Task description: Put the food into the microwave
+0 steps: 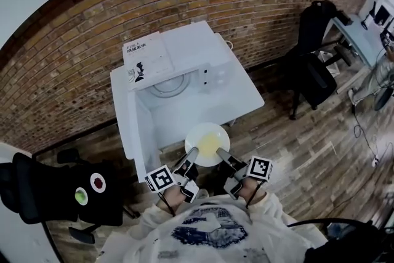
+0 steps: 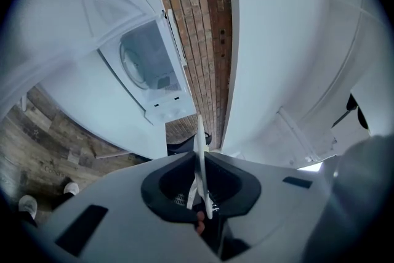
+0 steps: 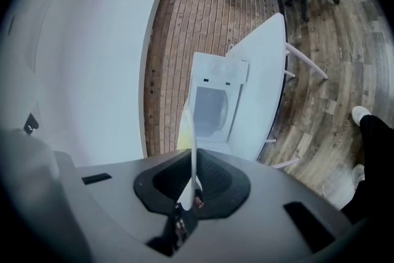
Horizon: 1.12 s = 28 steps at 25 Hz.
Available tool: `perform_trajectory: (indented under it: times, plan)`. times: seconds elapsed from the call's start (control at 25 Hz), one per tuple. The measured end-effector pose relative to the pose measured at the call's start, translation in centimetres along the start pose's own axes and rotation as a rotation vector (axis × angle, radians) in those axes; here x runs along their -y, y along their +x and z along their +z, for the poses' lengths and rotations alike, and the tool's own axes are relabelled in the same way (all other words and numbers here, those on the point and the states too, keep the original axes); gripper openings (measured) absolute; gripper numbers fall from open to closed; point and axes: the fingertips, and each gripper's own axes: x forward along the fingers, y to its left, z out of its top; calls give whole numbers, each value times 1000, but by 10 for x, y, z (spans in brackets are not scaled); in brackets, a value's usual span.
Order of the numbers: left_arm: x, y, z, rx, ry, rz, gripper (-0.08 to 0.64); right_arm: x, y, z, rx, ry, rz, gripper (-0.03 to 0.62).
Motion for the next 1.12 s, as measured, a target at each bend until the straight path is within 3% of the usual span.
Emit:
perform_trajectory:
  times: [0.08,0.16,0.24,0.36,0.48,0.6,1.12]
  plan:
    - [3,11,7,35,-49,-24,40,2,11,10,-25,3,2,31]
    - [-2,19,17,58,-39,-3,40,4,22,21,-51,7,0,31]
    - [-3,31,26,91,-80,3,40,7,34,34,-80,3,-1,31]
    - [-21,40,46,114,7,105,40,10,53,53,-134,-5,2,31]
    - [-13,62,56,190,-87,31,40,13,71,70,-189,-4,2,31]
    - [-11,77,69,252,-117,37,40,12,87,88,-248,-4,3,31]
    - [-24,109,94,467,-101,152,38,24,129,130,-478,13,13,31]
